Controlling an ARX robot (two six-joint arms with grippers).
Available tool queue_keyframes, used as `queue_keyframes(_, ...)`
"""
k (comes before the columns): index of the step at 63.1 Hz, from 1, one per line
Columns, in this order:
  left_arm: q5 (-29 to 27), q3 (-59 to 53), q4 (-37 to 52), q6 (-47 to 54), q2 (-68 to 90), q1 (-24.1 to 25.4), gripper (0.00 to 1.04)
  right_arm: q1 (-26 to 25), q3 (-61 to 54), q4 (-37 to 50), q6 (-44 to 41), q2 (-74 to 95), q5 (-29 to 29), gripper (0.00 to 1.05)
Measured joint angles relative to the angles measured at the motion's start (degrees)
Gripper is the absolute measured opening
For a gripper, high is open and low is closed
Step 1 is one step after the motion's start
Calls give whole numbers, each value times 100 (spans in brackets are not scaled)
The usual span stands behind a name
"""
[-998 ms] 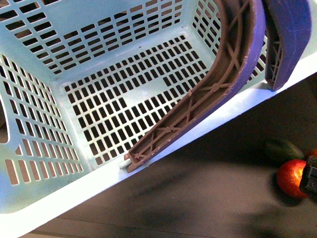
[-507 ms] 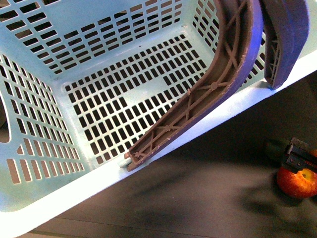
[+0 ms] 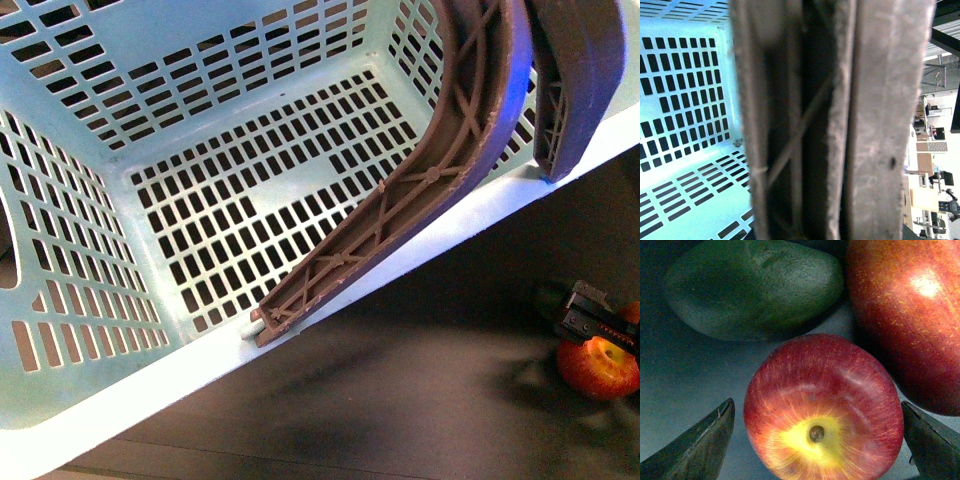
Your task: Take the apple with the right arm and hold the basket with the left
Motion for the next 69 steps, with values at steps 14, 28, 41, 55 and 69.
queue_keyframes(14,2,0,0,0,0,0,15,-28,44,11,79,138,-15,88)
queue_keyframes(28,-2,2,0,0,0,0,15,-37,-74,74,90,74,-24,79)
queue_keyframes(41,2,2,0,0,0,0,15,-140,-678,103,85,-664,-59,79)
queue_keyframes(55,0,2,0,0,0,0,15,-376,-1189,-251,514,-2190,-439,79)
queue_keyframes(69,2,2,0,0,0,0,15,-319,-1353,-1073,1056,-4199,-433,79)
